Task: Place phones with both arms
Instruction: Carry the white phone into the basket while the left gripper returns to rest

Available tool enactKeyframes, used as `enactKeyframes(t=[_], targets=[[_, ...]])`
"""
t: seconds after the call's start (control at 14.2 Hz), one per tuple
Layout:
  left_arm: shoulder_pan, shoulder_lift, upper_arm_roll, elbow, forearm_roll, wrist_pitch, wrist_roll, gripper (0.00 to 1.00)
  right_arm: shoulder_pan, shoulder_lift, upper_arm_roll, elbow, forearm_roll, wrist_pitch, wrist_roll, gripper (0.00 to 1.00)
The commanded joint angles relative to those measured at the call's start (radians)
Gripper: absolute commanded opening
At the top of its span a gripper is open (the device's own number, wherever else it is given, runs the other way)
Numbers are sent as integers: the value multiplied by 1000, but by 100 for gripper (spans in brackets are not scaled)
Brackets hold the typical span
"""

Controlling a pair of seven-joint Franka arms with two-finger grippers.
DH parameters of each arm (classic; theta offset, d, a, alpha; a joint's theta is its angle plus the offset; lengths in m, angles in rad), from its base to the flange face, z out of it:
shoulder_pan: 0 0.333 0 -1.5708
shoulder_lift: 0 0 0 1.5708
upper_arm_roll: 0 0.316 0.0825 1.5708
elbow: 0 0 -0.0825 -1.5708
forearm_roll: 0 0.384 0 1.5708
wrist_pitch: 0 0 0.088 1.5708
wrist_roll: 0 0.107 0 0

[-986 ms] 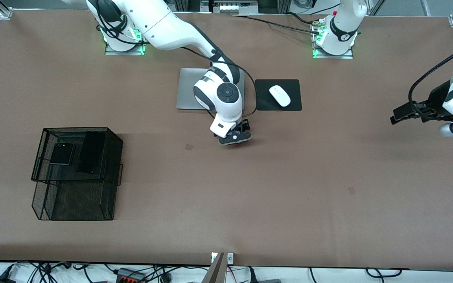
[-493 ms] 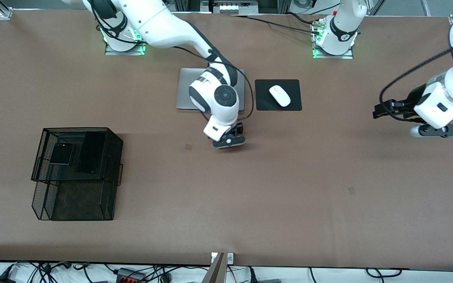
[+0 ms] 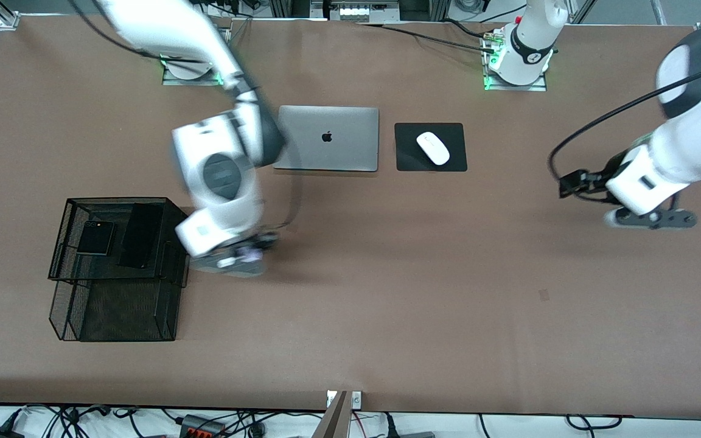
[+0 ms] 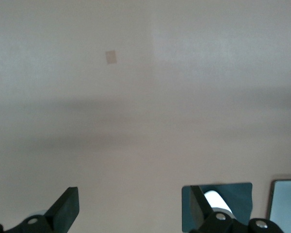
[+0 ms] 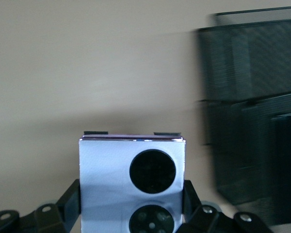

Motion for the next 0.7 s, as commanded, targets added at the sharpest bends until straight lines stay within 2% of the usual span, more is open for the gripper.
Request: enactKeyframes(t=[0.0, 0.21, 0.63], targets=[[2, -6, 6, 12, 32, 29, -12, 100, -160, 2, 23, 22, 39, -40, -160, 12], [16, -12, 7, 12, 28, 29, -2, 100, -277, 21, 25, 37, 39, 11, -301, 12], [47, -25, 1, 18, 17, -2, 54, 100, -363, 138, 23, 43, 38, 330, -469, 12]])
